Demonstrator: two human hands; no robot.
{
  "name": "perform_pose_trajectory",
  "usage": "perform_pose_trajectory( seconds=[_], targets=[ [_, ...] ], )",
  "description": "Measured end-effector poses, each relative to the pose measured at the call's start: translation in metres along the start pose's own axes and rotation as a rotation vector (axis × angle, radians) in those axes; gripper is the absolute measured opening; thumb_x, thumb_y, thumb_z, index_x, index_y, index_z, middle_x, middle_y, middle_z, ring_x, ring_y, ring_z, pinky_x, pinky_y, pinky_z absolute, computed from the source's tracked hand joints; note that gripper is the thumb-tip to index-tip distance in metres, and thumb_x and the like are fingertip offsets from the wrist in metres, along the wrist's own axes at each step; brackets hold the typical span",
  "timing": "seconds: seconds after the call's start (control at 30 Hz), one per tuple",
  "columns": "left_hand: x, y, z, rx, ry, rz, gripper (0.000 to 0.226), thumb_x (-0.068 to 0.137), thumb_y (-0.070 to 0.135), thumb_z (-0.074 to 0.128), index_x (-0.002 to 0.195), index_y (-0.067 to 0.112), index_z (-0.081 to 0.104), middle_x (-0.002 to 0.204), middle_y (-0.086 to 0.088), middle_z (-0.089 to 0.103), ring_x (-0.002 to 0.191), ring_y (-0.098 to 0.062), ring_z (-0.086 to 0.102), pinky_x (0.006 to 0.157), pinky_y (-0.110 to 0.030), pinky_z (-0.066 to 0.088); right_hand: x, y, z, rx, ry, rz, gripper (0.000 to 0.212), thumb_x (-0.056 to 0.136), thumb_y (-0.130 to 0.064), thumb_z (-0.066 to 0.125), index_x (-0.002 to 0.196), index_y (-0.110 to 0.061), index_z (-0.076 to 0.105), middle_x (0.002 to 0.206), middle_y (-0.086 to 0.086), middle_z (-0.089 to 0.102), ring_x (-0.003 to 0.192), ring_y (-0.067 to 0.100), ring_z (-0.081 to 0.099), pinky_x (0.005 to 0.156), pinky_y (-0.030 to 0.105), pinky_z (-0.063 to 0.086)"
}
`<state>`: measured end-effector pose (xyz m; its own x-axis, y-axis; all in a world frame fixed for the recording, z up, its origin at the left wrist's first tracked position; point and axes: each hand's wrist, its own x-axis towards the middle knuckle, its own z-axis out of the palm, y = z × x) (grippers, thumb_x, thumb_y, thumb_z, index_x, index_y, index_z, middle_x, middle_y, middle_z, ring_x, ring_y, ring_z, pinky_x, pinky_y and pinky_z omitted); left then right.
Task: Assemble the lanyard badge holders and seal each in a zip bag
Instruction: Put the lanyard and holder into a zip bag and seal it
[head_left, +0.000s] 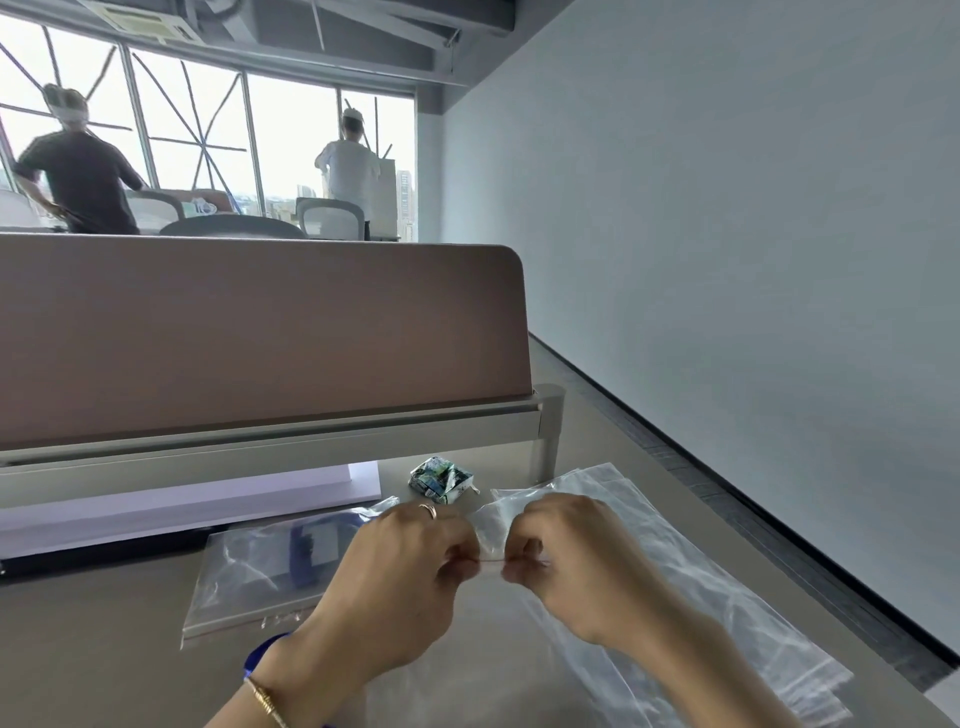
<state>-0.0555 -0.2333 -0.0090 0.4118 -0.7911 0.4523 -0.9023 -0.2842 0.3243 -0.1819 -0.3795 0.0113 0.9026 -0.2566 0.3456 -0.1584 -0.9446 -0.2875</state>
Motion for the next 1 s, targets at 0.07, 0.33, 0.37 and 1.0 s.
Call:
perform_pose_trajectory(
  seconds=[0.07, 0.33, 0.37, 1.0],
  targets=[
    [-0.001, 0.001, -0.001, -0.016, -0.003, -0.007, 0.005, 0.083, 0.032, 0.064, 0.085, 0.033, 0.069, 0.083, 0.018, 0.064, 0.082, -0.006, 0.058, 0.073, -0.024, 0.047, -0.001, 0.002, 0.001, -0.014, 0.013, 0.003, 0.007, 0.083, -0.033, 0.072, 0.082, -0.026, 0.071, 0.08, -0.01, 0.067, 0.08, 0.008, 0.059, 0.074, 0.028, 0.05],
    [0.001, -0.004, -0.002, -0.056, -0.031, -0.052, 0.008, 0.084, 0.025, 0.069, 0.08, 0.032, 0.069, 0.081, 0.021, 0.065, 0.079, -0.002, 0.057, 0.072, -0.018, 0.045, -0.003, 0.007, -0.005, 0.026, -0.022, 0.057, 0.005, 0.08, -0.031, 0.078, 0.08, -0.028, 0.074, 0.08, -0.015, 0.071, 0.078, 0.0, 0.062, 0.073, 0.018, 0.049],
    [0.002, -0.004, -0.002, -0.066, -0.03, -0.056, 0.008, 0.084, 0.025, 0.07, 0.08, 0.032, 0.069, 0.08, 0.021, 0.065, 0.079, -0.002, 0.057, 0.073, -0.019, 0.046, -0.003, 0.008, -0.007, 0.037, -0.019, 0.064, 0.005, 0.08, -0.028, 0.079, 0.079, -0.027, 0.075, 0.08, -0.015, 0.071, 0.078, -0.001, 0.062, 0.073, 0.017, 0.049],
    [0.005, -0.011, -0.003, -0.134, 0.002, -0.099, 0.015, 0.083, 0.021, 0.075, 0.075, 0.032, 0.069, 0.073, 0.023, 0.064, 0.073, 0.0, 0.059, 0.067, -0.016, 0.044, -0.005, 0.032, -0.014, 0.107, 0.032, 0.166, 0.021, 0.073, -0.018, 0.087, 0.065, -0.022, 0.068, 0.066, -0.008, 0.069, 0.069, 0.004, 0.064, 0.066, 0.023, 0.051]
  ],
)
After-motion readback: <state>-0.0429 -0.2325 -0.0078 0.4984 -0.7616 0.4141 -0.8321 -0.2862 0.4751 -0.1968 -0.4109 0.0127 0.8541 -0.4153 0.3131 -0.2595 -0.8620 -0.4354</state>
